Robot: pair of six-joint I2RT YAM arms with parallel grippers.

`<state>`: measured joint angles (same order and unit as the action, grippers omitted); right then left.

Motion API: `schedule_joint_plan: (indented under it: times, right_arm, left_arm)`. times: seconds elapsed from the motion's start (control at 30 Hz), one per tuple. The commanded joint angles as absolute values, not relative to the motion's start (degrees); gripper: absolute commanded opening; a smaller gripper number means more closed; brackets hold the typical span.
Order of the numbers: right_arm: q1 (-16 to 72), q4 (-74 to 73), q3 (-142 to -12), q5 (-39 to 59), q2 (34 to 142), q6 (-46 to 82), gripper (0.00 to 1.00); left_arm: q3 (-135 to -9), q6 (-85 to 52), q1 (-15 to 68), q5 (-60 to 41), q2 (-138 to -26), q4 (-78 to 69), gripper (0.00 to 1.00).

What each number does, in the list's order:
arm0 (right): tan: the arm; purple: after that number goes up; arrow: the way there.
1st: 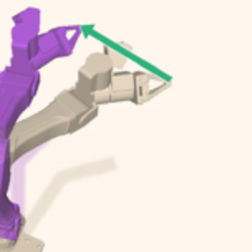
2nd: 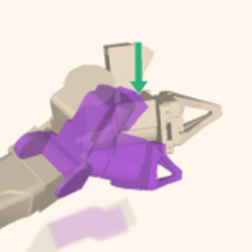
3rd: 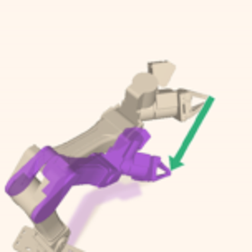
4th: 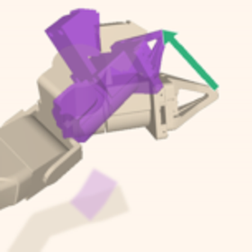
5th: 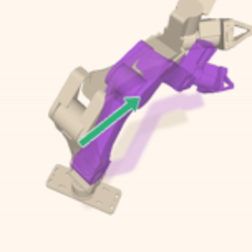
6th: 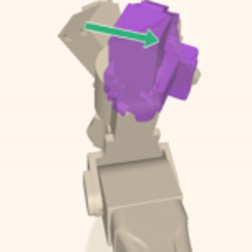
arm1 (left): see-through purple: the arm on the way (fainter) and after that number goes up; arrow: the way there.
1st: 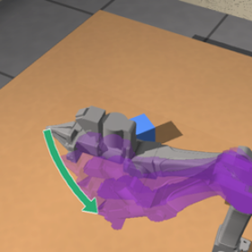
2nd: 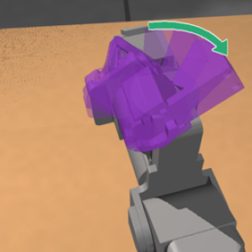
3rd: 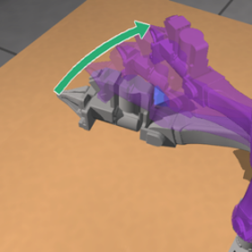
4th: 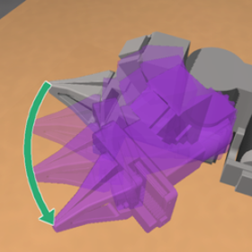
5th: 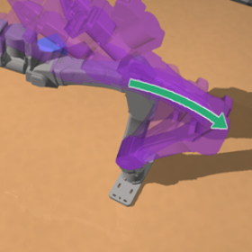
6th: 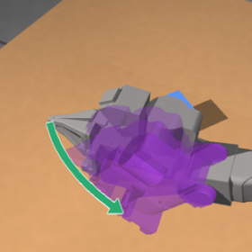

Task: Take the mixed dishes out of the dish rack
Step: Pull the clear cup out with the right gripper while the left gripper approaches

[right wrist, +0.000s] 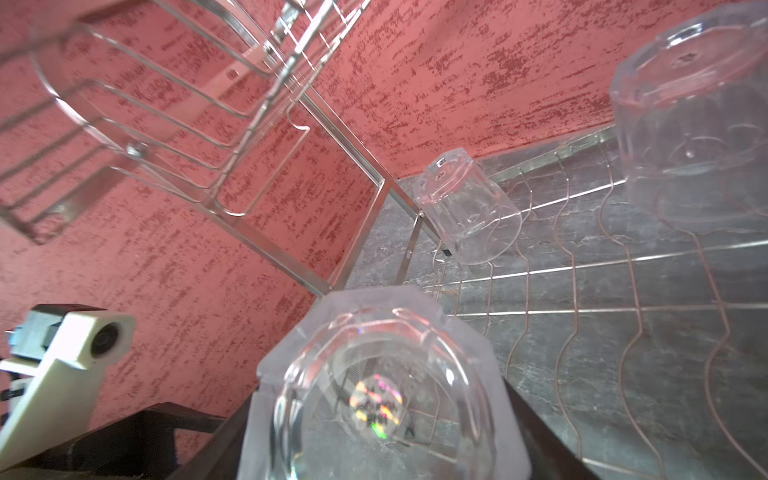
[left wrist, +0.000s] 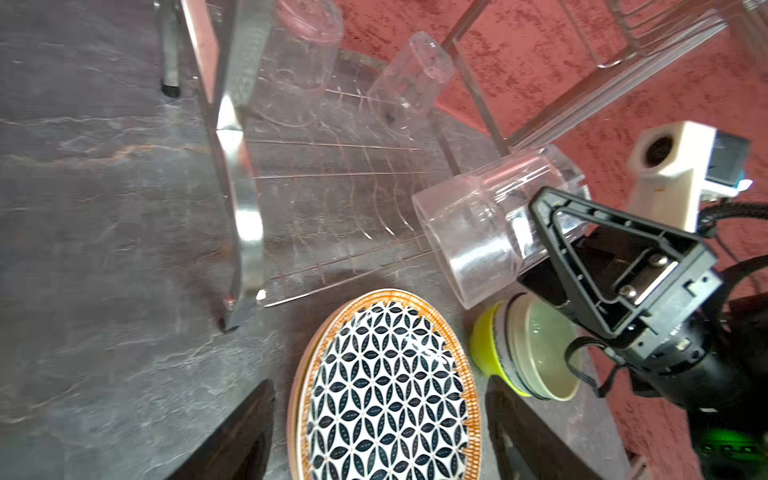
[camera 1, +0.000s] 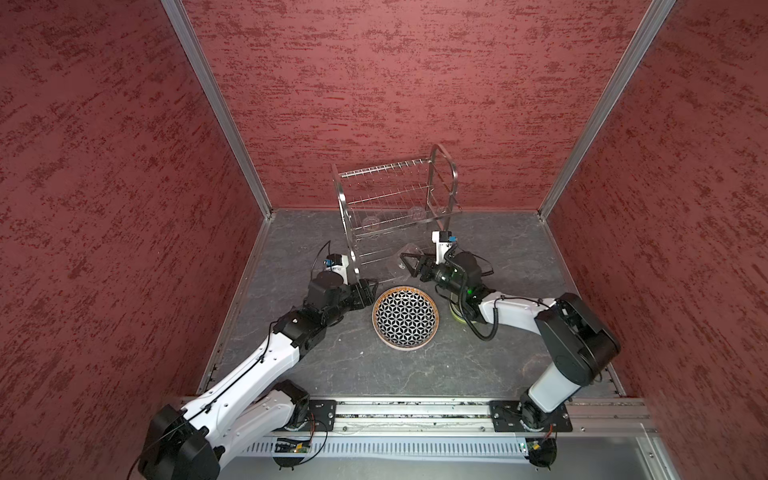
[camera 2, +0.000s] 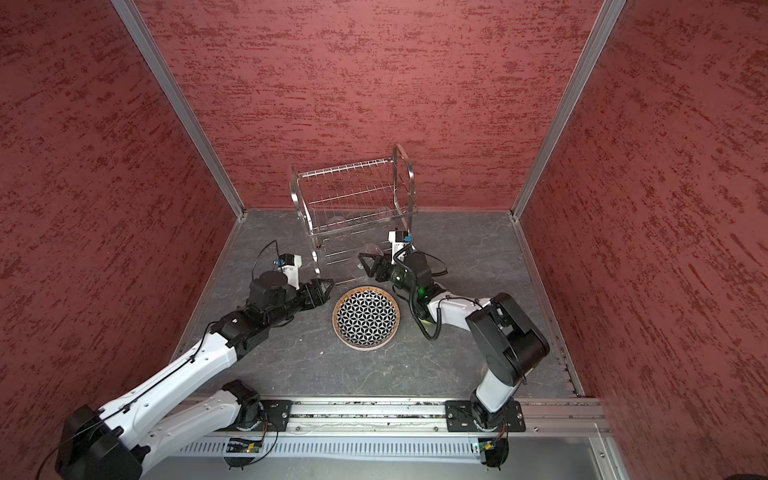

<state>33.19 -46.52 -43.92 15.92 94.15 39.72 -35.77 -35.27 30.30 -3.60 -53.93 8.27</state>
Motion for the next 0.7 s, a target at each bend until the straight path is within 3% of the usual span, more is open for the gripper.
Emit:
schedule_joint_plan:
  times: [0.0, 0.2, 0.67]
  right_arm:
    - [33.4, -52.9, -41.9, 14.2, 90.4, 43.1, 0.39]
    - [33.3, -55.3, -38.3, 14.4, 87.0, 45.8, 0.38]
    - [33.1, -59.9, -35.4, 17.2, 84.5, 53.4, 0.38]
  left_arm:
    - [-34.8, -37.3, 30.8, -9.7, -53.7, -0.8, 0.81]
    - [-35.6, -39.6, 32.8, -16.7, -57.3, -8.2, 0.83]
    - [-38.1, -41.0, 37.3, -17.8, -62.1, -16.9, 0.84]
